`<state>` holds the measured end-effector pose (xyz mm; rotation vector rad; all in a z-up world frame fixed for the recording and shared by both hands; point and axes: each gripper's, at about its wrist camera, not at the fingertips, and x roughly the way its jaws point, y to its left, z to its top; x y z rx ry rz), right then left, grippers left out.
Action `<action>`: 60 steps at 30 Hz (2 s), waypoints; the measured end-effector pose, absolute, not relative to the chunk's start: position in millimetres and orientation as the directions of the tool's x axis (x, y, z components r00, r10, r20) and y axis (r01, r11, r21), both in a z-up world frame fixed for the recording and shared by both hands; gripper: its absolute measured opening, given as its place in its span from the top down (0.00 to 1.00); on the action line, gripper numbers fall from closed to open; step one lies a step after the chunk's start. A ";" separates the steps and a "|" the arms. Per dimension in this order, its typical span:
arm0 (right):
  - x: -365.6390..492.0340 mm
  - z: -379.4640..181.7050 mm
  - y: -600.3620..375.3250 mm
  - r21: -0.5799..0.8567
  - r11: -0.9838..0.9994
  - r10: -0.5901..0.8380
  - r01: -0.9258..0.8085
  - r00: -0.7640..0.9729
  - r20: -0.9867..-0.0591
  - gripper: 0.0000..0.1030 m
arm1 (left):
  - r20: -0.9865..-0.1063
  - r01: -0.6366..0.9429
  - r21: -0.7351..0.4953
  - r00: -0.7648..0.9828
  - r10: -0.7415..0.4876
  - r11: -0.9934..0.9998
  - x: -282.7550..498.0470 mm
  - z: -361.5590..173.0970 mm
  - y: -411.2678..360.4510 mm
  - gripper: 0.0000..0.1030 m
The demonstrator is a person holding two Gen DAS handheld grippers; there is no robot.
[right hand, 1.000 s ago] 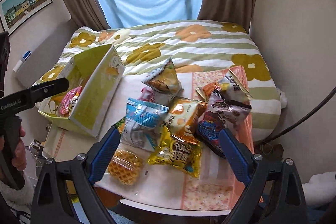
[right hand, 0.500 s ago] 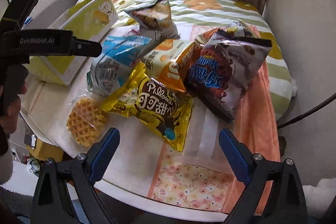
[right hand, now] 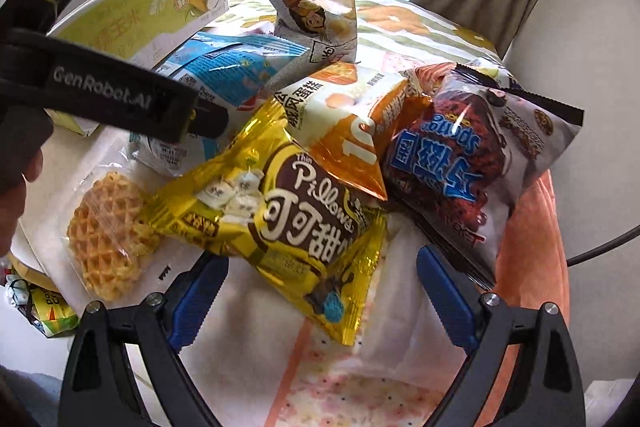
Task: Organize snacks
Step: 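Grasp the blue-white bag with the left tool while the right tool reaches the yellow Pillows bag, then lift the blue-white bag with the left tool while the right tool grasps the Pillows bag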
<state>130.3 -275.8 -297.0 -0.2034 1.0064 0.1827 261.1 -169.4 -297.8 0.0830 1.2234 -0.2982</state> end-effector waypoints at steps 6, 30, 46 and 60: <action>139.4 -296.4 -270.1 -0.065 0.967 0.075 -0.248 0.518 -0.852 0.13 | -0.937 0.291 -0.092 0.297 -0.182 0.952 263.3 -299.4 -171.1 0.45; 162.1 -312.6 -278.4 0.076 0.981 0.150 -0.178 0.456 -0.877 0.54 | -0.929 0.262 -0.087 0.328 -0.173 0.961 239.2 -277.0 -144.8 0.48; 131.2 -280.1 -279.9 0.139 0.966 0.232 -0.219 0.491 -0.840 0.73 | -0.896 0.205 -0.085 0.412 -0.165 0.975 217.9 -237.3 -136.0 0.48; 119.8 -206.2 -271.5 0.033 0.942 0.257 -0.333 0.656 -0.710 0.78 | -0.808 0.107 -0.128 0.566 -0.166 0.986 195.2 -172.2 -102.7 0.48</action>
